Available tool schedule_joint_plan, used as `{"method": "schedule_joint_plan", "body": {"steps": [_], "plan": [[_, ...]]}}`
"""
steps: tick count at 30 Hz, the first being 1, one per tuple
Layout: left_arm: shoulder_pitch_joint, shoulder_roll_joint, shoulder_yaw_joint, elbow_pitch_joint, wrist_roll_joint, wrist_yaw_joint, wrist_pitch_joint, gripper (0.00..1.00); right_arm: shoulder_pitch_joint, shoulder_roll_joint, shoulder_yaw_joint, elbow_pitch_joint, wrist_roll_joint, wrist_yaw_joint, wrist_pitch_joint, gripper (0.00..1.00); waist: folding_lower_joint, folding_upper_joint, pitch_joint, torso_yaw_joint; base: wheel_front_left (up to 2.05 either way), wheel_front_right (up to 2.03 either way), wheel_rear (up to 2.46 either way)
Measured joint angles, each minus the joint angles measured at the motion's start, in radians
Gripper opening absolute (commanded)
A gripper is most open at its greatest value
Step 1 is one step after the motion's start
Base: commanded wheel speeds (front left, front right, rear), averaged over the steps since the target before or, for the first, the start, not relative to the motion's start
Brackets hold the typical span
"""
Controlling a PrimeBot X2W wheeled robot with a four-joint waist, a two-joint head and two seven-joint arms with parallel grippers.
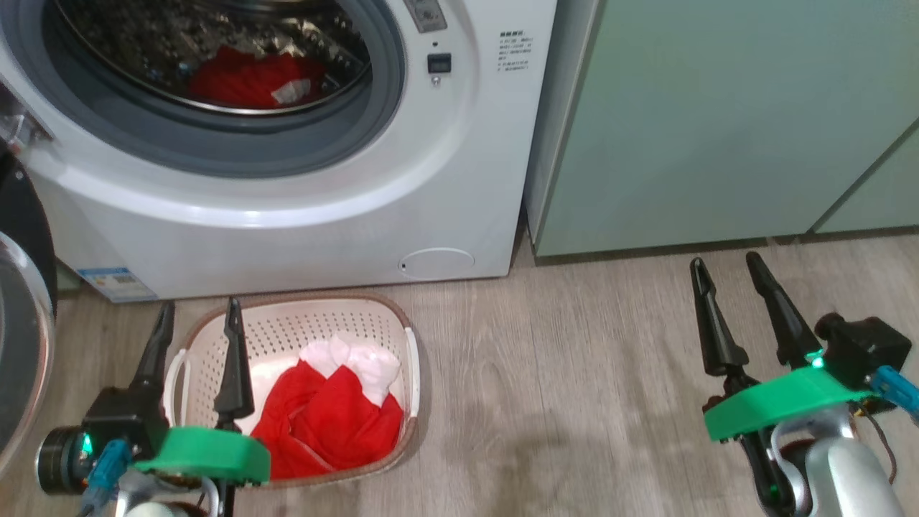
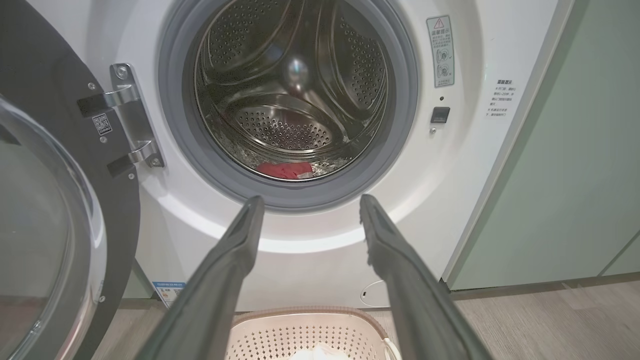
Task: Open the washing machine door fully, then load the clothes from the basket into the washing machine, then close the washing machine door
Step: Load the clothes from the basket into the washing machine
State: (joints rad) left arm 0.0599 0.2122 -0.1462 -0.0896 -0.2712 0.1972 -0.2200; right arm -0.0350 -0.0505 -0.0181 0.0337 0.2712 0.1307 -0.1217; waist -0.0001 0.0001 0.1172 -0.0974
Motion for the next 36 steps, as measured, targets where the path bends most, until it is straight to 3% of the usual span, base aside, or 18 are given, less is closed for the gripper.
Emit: {"method": "schedule_joint_plan", "body": {"steps": [10, 36], "plan": [[0.040, 0.004, -0.002, -0.015, 0.000, 0.010, 0.018, 1.00, 0.037, 0.000, -0.001, -0.015, 0.000, 0.000, 0.017, 1.00, 0.0000, 0.0000, -0.046, -0.005, 0.00, 0.00, 0.00], [0.030, 0.015, -0.013, -0.010, -0.003, 0.023, 0.031, 1.00, 0.039, 0.001, 0.006, -0.021, 0.003, 0.000, 0.016, 1.00, 0.0000, -0.0001, -0.014, 0.006, 0.00, 0.00, 0.00]]}}
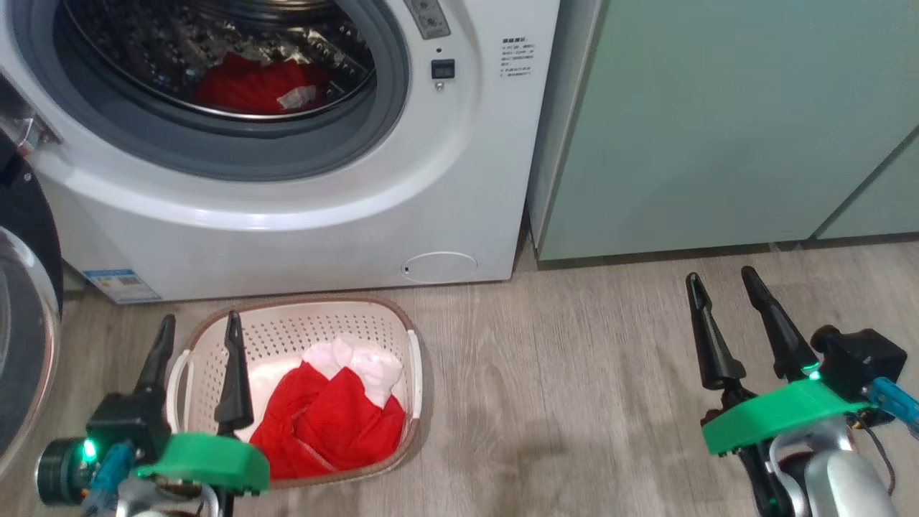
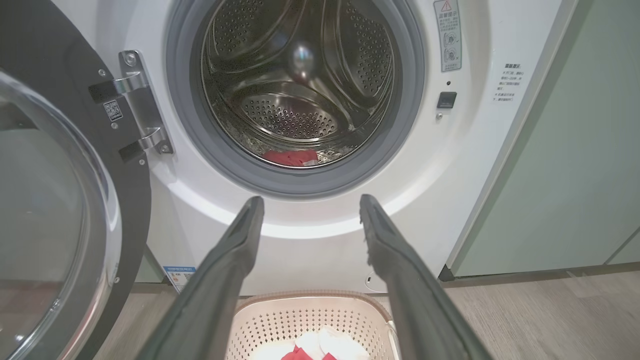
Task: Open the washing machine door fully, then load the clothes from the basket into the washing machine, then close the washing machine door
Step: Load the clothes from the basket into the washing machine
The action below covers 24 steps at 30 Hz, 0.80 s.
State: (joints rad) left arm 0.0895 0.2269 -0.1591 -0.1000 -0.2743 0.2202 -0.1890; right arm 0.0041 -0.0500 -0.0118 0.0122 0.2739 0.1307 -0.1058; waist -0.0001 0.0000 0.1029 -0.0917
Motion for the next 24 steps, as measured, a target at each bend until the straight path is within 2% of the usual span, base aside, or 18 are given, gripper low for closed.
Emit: {"method": "schedule_joint_plan", "body": {"steps": [6, 10, 16, 19, 20, 21, 24], "plan": [[-0.086, 0.004, -0.012, 0.052, 0.003, -0.007, 0.002, 1.00, -0.025, 0.000, 0.015, -0.019, 0.000, 0.000, 0.000, 1.00, 0.0000, 0.0000, 0.051, 0.006, 0.00, 0.00, 0.00], [-0.184, 0.003, -0.026, 0.149, 0.002, -0.033, 0.004, 1.00, -0.065, 0.000, 0.029, -0.033, 0.000, 0.000, -0.002, 1.00, 0.0000, 0.0000, 0.107, 0.006, 0.00, 0.00, 0.00], [-0.355, -0.005, -0.046, 0.383, -0.029, -0.092, 0.022, 1.00, -0.137, 0.000, 0.063, -0.052, 0.000, 0.000, -0.011, 1.00, 0.0001, 0.0000, 0.216, -0.004, 0.00, 0.00, 0.00], [-0.440, -0.028, -0.057, 0.519, -0.060, -0.131, 0.037, 1.00, -0.179, 0.000, 0.080, -0.055, 0.000, 0.000, -0.020, 1.00, 0.0002, 0.0000, 0.278, -0.014, 0.00, 0.00, 0.00], [-0.440, -0.028, -0.057, 0.519, -0.060, -0.131, 0.037, 1.00, -0.179, 0.000, 0.080, -0.055, 0.000, 0.000, -0.020, 1.00, 0.0002, 0.0000, 0.278, -0.014, 0.00, 0.00, 0.00], [-0.494, -0.042, -0.065, 0.621, -0.084, -0.165, 0.057, 1.00, -0.206, 0.000, 0.088, -0.056, 0.000, 0.000, -0.024, 1.00, 0.0003, 0.0000, 0.321, -0.023, 0.00, 0.00, 0.00], [-0.569, -0.051, -0.067, 0.757, -0.097, -0.193, 0.071, 1.00, -0.242, 0.000, 0.101, -0.059, 0.003, 0.000, -0.033, 1.00, 0.0003, 0.0000, 0.384, -0.038, 0.00, 0.00, 0.00]]}}
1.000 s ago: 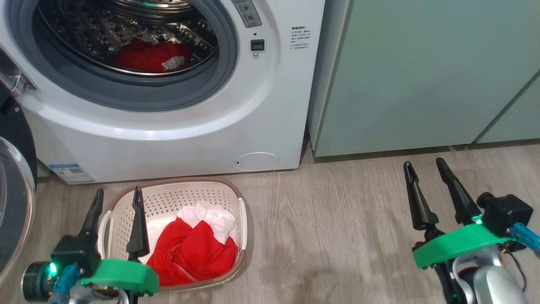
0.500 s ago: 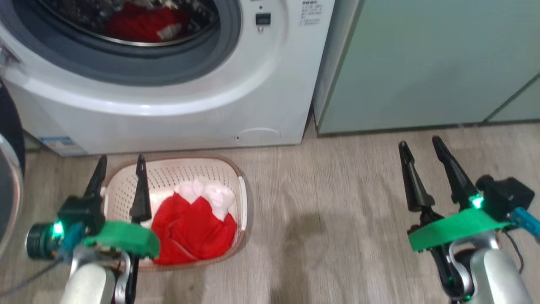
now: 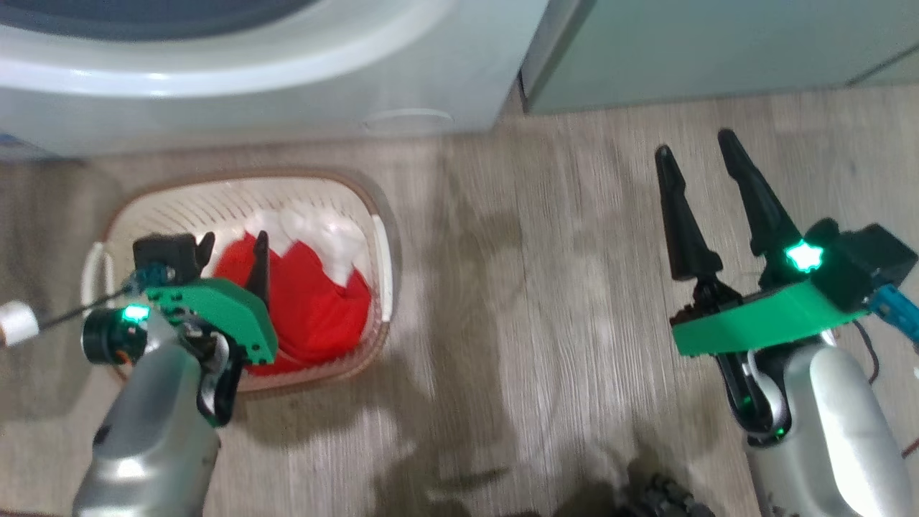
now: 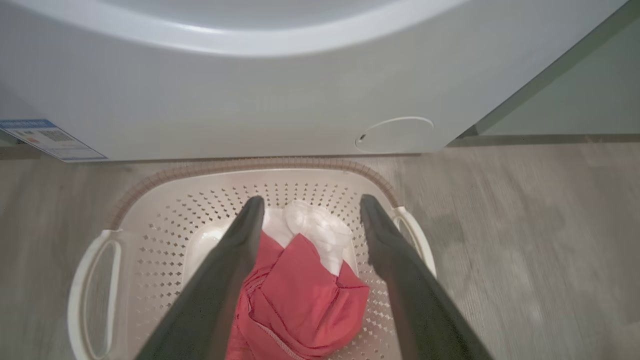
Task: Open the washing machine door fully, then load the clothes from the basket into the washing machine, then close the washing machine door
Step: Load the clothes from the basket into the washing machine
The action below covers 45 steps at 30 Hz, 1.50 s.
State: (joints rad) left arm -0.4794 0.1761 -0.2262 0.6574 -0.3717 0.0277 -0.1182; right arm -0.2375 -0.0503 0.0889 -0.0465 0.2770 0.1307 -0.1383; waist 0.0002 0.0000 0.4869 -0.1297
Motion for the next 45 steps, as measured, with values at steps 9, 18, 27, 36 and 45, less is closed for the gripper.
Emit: {"method": "schedule_joint_plan", "body": {"steps": [9, 18, 27, 36, 45], "plan": [[-0.215, 0.004, 0.003, 0.277, -0.022, -0.053, 0.026, 1.00, -0.085, 0.000, 0.049, -0.003, 0.021, 0.000, -0.036, 1.00, 0.0001, 0.0000, 0.171, -0.049, 0.00, 0.00, 0.00], [-0.359, 0.094, 0.032, 0.444, -0.043, -0.079, 0.038, 1.00, -0.145, 0.000, 0.105, 0.018, 0.077, 0.000, -0.090, 1.00, 0.0000, 0.0000, 0.351, -0.112, 0.00, 0.00, 0.00], [-0.440, 0.171, 0.055, 0.526, -0.070, -0.105, 0.047, 1.00, -0.204, 0.000, 0.155, 0.029, 0.115, 0.000, -0.112, 1.00, -0.0001, 0.0000, 0.481, -0.159, 0.00, 0.00, 0.00], [-0.505, 0.208, 0.068, 0.569, -0.104, -0.123, 0.107, 1.00, -0.229, 0.000, 0.180, -0.011, 0.137, 0.000, -0.117, 1.00, -0.0002, 0.0000, 0.579, -0.173, 0.00, 0.00, 0.00], [-0.542, 0.216, 0.051, 0.576, -0.103, -0.131, 0.142, 1.00, -0.229, 0.000, 0.183, -0.013, 0.146, 0.000, -0.117, 1.00, -0.0003, 0.0001, 0.606, -0.171, 0.00, 0.00, 0.00]]}}
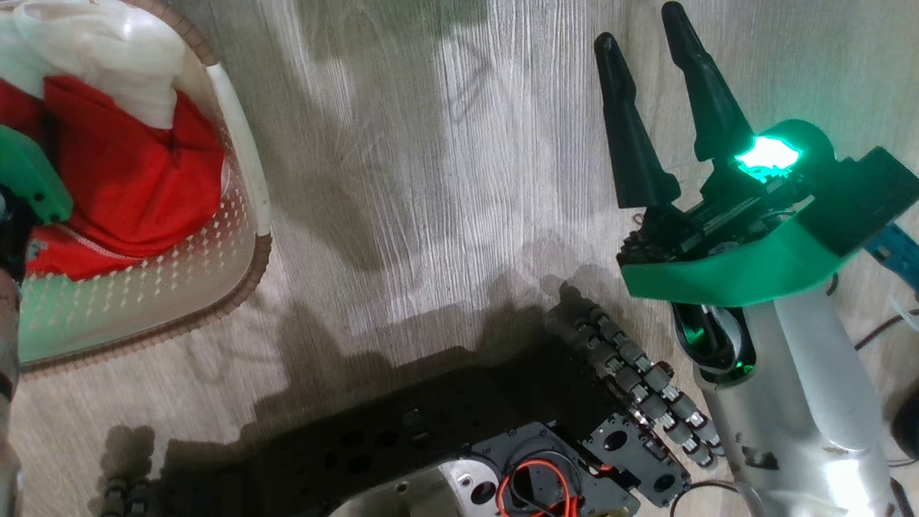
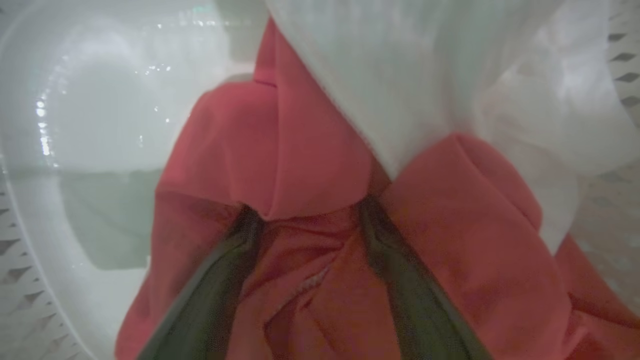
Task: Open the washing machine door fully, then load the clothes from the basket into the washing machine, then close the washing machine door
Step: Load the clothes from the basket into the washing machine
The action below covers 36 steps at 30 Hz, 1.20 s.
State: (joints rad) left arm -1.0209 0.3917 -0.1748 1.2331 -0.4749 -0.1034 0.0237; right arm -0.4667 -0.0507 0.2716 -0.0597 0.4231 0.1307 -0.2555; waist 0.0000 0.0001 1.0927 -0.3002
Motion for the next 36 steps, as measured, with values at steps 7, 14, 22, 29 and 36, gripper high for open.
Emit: {"method": "schedule_joint_plan", "body": {"steps": [7, 14, 22, 29, 36], "plan": [[-0.009, 0.007, -0.013, 0.022, 0.001, 0.028, 0.019, 0.00, -0.001, 0.000, 0.001, 0.001, 0.010, 0.000, 0.000, 1.00, 0.0000, -0.0001, -0.011, -0.006, 0.00, 0.00, 0.00], [0.006, -0.022, -0.019, 0.029, 0.001, 0.034, -0.040, 0.00, -0.001, 0.000, -0.008, 0.022, 0.009, 0.000, 0.000, 1.00, 0.0001, -0.0001, -0.057, 0.005, 0.00, 0.00, 0.00], [0.064, -0.081, -0.017, -0.004, -0.017, 0.036, -0.182, 0.00, 0.005, 0.000, -0.040, 0.062, -0.020, 0.000, 0.000, 1.00, 0.0000, 0.0000, -0.165, 0.046, 0.00, 0.00, 0.00], [0.135, -0.129, -0.018, -0.091, -0.027, 0.038, -0.262, 0.00, 0.024, 0.000, -0.087, 0.093, -0.045, 0.000, 0.000, 1.00, 0.0000, 0.0000, -0.280, 0.093, 0.00, 0.00, 0.00], [0.276, -0.151, -0.018, -0.289, -0.006, 0.079, -0.272, 0.00, 0.087, -0.001, -0.128, 0.127, -0.076, 0.000, 0.000, 1.00, 0.0000, 0.0000, -0.411, 0.140, 0.00, 0.00, 0.00]]}}
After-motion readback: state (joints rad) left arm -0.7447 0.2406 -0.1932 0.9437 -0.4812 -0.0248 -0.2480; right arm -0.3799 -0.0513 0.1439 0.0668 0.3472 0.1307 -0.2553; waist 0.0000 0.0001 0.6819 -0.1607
